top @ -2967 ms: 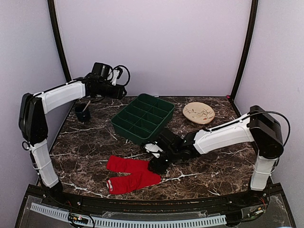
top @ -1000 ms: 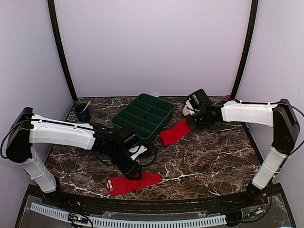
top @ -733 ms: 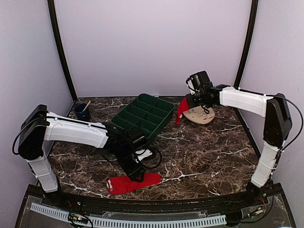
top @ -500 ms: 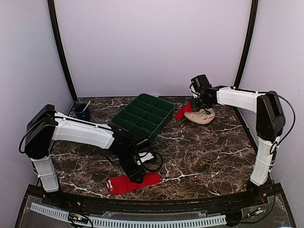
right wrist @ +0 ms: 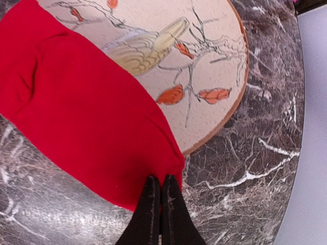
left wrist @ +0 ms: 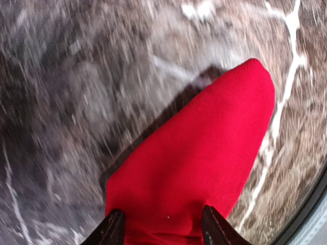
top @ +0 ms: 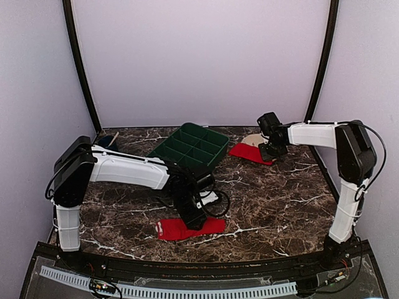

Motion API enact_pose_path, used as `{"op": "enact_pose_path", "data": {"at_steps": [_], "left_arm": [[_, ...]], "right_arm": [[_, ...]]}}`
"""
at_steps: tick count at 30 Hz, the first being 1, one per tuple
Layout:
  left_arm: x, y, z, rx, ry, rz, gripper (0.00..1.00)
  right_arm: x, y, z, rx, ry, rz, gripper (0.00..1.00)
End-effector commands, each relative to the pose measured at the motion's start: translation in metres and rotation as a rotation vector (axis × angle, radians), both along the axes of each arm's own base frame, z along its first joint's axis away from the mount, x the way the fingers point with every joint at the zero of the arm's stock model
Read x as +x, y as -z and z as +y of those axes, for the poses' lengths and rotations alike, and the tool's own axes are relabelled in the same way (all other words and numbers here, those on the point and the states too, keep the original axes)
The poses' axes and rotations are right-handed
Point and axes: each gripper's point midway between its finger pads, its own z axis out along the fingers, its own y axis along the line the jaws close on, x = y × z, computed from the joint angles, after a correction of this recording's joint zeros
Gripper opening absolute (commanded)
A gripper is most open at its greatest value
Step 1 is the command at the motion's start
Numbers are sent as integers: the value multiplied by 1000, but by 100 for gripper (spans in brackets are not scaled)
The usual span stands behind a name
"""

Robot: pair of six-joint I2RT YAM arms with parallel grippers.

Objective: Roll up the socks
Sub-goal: Place the sock at the center of the board, then move the sock to the center of the board.

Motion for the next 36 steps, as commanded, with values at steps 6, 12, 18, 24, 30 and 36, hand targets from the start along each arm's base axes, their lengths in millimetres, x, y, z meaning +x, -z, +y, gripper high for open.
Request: {"op": "enact_pose_path", "data": {"at_steps": [6, 12, 18, 24, 30, 36], "left_arm": [[41, 7, -42, -48, 41, -60, 54], [66, -5, -63, -105, 25, -88, 56], [82, -9, -72, -147, -9, -79, 57], [93, -23, -83, -209, -75, -52, 59], [94, -62, -100, -299, -101, -22, 62], [93, -96, -77, -284, -150, -76, 64]], "right_arm": [[-22, -5, -40, 24, 128, -18, 0], [-25, -1, -41, 46, 134, -11, 41], [-24, -29, -29, 104, 113, -84, 65], [-38, -51, 1, 116, 52, -127, 70], [-70, -56, 51, 196, -34, -135, 70], [-116, -40, 80, 311, -91, -89, 69]]}}
